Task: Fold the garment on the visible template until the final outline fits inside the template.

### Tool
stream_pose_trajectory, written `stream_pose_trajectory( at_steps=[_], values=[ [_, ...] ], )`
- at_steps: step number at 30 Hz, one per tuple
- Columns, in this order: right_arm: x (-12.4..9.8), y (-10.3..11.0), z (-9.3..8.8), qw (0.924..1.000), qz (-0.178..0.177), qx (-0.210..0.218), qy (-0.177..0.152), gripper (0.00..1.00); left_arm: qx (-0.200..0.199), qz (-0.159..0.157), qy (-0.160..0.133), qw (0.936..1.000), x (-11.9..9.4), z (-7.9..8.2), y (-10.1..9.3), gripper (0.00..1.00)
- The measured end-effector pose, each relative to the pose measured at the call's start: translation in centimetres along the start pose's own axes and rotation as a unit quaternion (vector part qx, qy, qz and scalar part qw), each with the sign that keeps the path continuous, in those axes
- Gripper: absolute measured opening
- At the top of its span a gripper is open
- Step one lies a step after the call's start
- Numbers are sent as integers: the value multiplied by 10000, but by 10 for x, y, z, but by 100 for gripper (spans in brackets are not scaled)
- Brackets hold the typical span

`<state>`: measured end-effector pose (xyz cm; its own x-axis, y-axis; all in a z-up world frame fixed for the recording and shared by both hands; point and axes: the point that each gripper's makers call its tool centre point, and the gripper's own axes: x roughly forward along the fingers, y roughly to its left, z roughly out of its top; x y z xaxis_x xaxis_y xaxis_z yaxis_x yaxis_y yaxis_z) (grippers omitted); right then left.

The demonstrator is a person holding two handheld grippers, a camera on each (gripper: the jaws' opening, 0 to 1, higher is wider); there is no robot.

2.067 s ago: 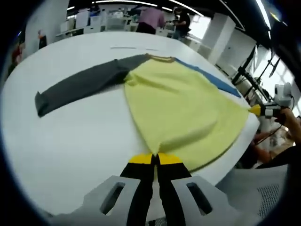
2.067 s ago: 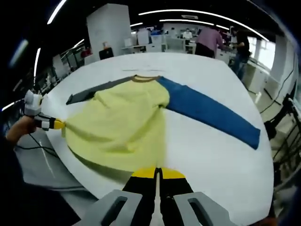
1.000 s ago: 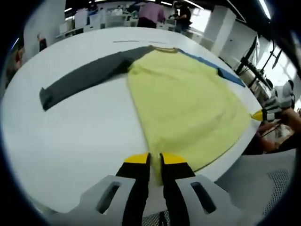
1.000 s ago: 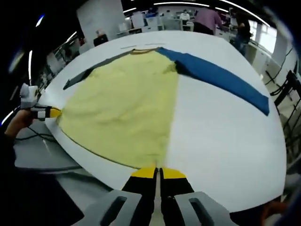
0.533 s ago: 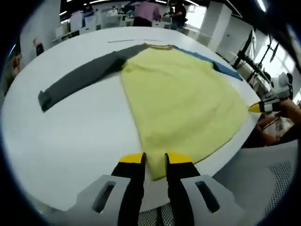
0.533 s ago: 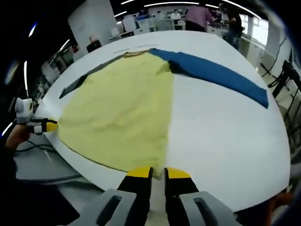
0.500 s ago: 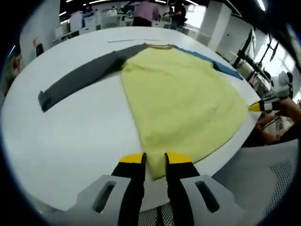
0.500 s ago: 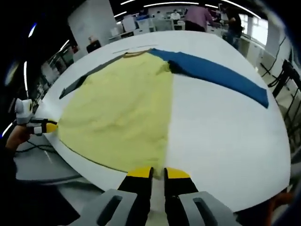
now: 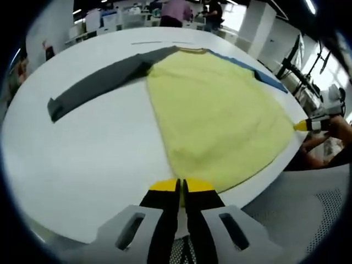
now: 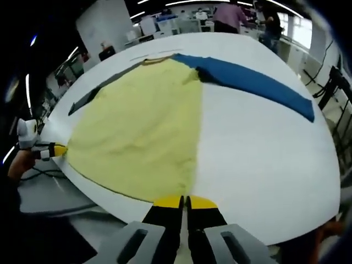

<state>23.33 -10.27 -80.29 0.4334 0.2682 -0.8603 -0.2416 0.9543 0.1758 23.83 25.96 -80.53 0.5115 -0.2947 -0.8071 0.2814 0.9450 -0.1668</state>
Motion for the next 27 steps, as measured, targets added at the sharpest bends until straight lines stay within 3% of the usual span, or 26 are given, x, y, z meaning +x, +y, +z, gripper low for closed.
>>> stream_pose_trajectory(
  at_steps=[14, 18, 22, 25, 27],
  values=[
    [-2, 1, -3, 10000, 70, 29, 42, 0, 137, 29, 115, 9998, -3, -3, 2, 2],
    [-5, 0, 2, 9999, 47, 5, -117, 0, 197, 25, 19, 9998, -5, 0, 4, 8],
    [-6, -3, 9, 9996, 55, -74, -259, 14, 197, -18, -96, 9998, -8, 3, 5, 19],
    [-8, -4, 17, 9990, 171, -63, -418, 28, -349, -337, -549, 9973, -9, 19, -3, 28],
    [-11, -1, 28, 9975, 297, -93, -635, 37, -242, -324, -652, 9971, -11, 24, -1, 34]
  ],
)
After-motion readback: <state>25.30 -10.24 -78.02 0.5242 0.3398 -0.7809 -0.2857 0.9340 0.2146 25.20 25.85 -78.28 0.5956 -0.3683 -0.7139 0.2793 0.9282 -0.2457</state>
